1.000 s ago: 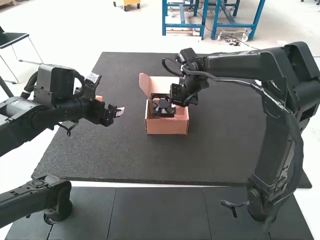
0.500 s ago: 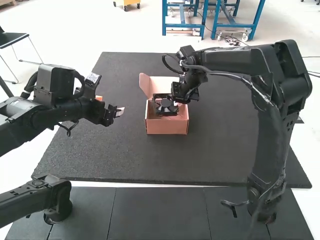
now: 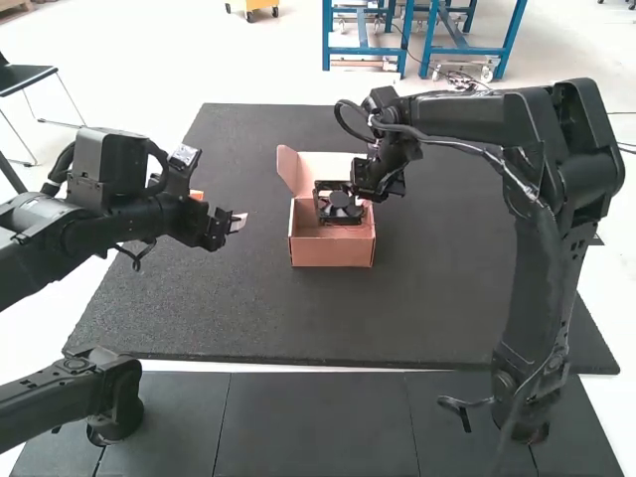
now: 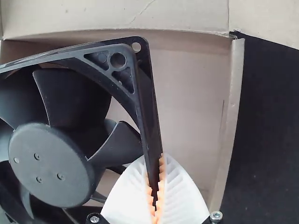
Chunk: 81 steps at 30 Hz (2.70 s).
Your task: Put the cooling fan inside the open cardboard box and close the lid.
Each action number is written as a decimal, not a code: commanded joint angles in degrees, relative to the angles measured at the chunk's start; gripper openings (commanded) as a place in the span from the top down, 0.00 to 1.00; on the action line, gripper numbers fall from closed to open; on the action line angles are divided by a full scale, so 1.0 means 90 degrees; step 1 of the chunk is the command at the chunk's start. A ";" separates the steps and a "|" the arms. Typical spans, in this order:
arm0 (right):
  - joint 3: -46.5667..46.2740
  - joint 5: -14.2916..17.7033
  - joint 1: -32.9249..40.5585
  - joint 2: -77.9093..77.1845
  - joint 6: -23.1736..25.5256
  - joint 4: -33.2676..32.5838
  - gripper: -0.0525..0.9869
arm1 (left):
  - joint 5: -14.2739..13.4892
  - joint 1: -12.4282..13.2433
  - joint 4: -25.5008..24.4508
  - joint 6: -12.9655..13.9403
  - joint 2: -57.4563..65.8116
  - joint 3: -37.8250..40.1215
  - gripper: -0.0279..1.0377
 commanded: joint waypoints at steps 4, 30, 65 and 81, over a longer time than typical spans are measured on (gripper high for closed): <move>0.0344 -0.0201 0.0188 0.0070 -0.0008 0.0024 0.97 | -0.0061 0.0023 0.0068 -0.0018 -0.0175 0.0072 0.07; 0.0461 -0.0182 0.0208 0.0587 -0.0057 -0.0015 0.97 | -0.0061 0.0033 0.0078 -0.0018 -0.0292 0.0072 0.07; 0.0647 -0.0025 0.0208 0.0890 -0.0291 -0.0054 0.51 | -0.0130 0.0072 0.0146 -0.0174 -0.0380 0.0043 0.07; 0.2375 -0.0084 0.0032 0.0460 -0.1443 -0.1626 0.29 | -0.0159 0.0277 0.0634 -0.0154 0.0850 0.0326 0.07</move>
